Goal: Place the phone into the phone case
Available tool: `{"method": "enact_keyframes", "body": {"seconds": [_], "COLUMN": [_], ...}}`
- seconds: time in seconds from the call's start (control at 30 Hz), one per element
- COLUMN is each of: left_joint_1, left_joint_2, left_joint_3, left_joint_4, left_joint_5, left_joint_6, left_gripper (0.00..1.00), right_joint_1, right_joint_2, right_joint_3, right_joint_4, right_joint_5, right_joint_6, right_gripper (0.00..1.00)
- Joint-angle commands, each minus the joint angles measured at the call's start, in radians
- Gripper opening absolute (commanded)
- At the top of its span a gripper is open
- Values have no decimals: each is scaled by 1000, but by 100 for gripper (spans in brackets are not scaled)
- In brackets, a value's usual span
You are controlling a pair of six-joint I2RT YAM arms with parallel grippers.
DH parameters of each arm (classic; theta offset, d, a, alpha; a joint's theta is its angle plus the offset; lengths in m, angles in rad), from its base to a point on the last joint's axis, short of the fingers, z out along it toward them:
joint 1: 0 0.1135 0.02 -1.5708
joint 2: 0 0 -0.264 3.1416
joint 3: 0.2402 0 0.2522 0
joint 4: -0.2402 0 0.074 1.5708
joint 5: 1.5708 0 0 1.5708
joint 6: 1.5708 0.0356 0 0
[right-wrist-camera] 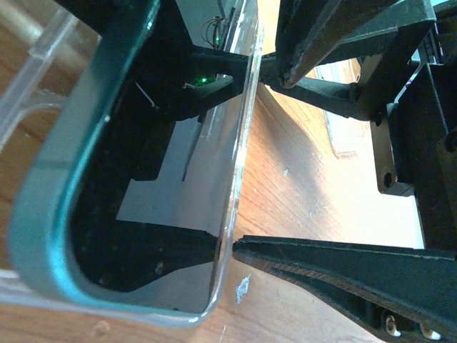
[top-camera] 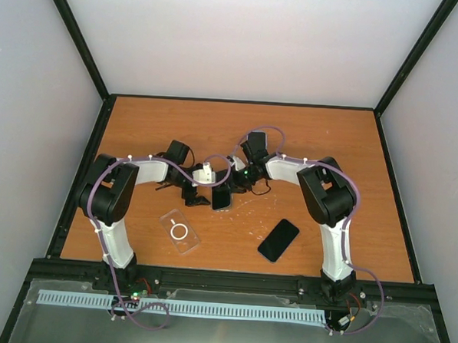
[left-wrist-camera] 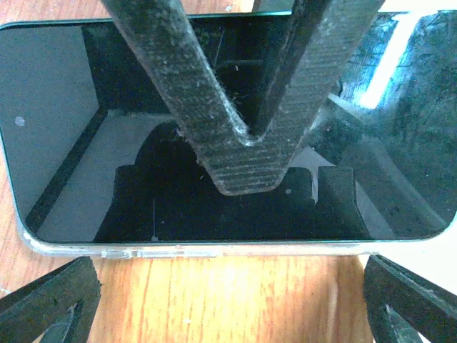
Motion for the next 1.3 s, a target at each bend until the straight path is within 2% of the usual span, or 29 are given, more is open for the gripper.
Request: {"method": "enact_keyframes", "body": {"seconds": [0.0, 0.27, 0.43, 0.77, 0.97, 1.13, 1.27], "left_joint_1": [-16, -16, -16, -16, -16, -16, -16], "left_joint_2": [12, 9, 7, 3, -4, -25, -27], "left_joint_3": [-21, -26, -27, -32, -40, -64, -68], "left_joint_4": [1, 6, 8, 16, 17, 34, 45], "left_joint_5": [-19, -20, -20, -21, -18, -11, -12], "left_joint_6": [24, 22, 23, 22, 26, 28, 20], "left_gripper": [100, 100, 100, 100, 100, 100, 100], "right_joint_1": [11, 8, -4, -57, -65, -68, -63], "right_joint_2": [-58, -96, -102, -112, -140, -131, -114], "right_joint_3": [34, 55, 71, 1, -60, -94, -102], "right_joint_4": [-65, -136, -172, -193, -191, -189, -175], "right_joint_5": [41, 81, 89, 91, 76, 42, 10], "right_joint_6": [-33, -95, -121, -179, -224, -238, -229], "right_gripper": [42, 49, 50, 48, 41, 25, 16]}}
